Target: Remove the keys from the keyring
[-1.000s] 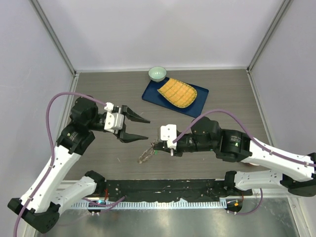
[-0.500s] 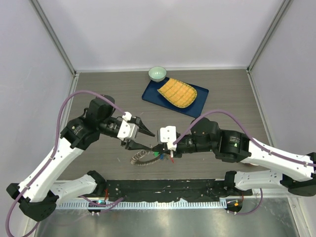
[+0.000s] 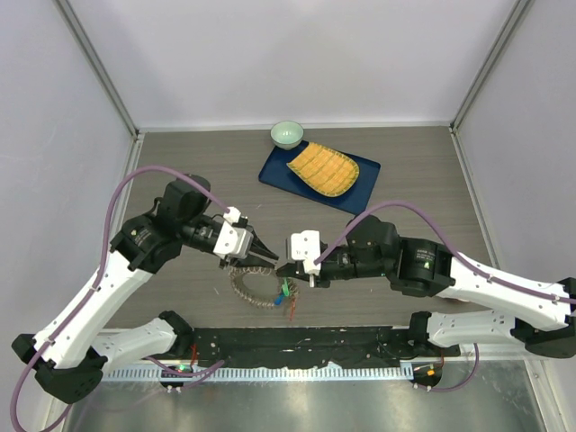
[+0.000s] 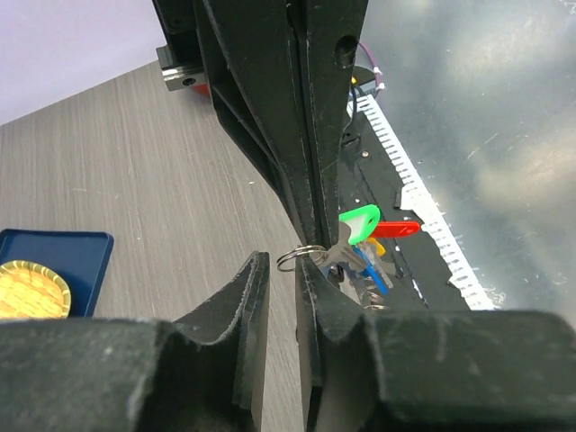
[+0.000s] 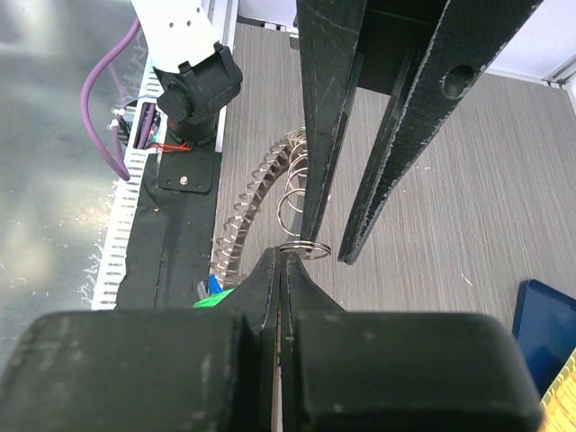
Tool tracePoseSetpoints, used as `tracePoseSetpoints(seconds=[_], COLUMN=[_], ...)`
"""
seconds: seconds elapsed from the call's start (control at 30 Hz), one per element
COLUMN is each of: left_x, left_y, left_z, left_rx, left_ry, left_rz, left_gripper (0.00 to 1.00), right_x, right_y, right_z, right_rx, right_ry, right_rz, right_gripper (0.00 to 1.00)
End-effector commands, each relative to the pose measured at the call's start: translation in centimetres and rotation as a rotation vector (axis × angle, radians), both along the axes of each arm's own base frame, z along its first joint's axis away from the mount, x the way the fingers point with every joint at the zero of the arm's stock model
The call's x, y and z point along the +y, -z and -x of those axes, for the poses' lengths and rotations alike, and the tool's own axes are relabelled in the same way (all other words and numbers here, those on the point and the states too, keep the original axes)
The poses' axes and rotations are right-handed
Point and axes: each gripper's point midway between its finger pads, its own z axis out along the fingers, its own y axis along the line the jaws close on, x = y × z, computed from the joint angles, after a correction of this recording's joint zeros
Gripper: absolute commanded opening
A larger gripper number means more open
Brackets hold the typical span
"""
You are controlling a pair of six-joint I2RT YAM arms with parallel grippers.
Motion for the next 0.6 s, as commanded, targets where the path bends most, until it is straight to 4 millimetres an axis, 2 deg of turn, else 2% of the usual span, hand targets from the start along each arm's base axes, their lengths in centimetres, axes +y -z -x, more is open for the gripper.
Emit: tracePoseSetpoints(seconds=[0.0, 0.17, 0.23, 0.57], left_x=[0.2, 0.4, 0.4, 0.4], left_y=[-0.7, -0.6, -0.6, -0.6], left_z=[1.0, 0.1, 0.1, 0.2], left_rx=[-0.021, -0.065, -0.075, -0.080], left_ry=[0.043, -0.007, -0.012, -0.017], left_rz=[0.024, 0.018, 0.023, 0.045], left_gripper=[0.19, 0.03, 0.01, 0.00], right_x=[0.3, 0.2, 0.1, -0.3], right_y=[-2.9, -2.9, -3.2, -4.0], right_z=[-0.3, -0.2, -0.2, -0.9], right_rx=[-0.050, -0.048, -0.050, -0.048], right_ry=[0.003, 0.002, 0.002, 0.060], right_rz=[-0.112, -0.118, -0.127, -0.170], right_gripper=[0.01, 0.01, 0.01, 0.01])
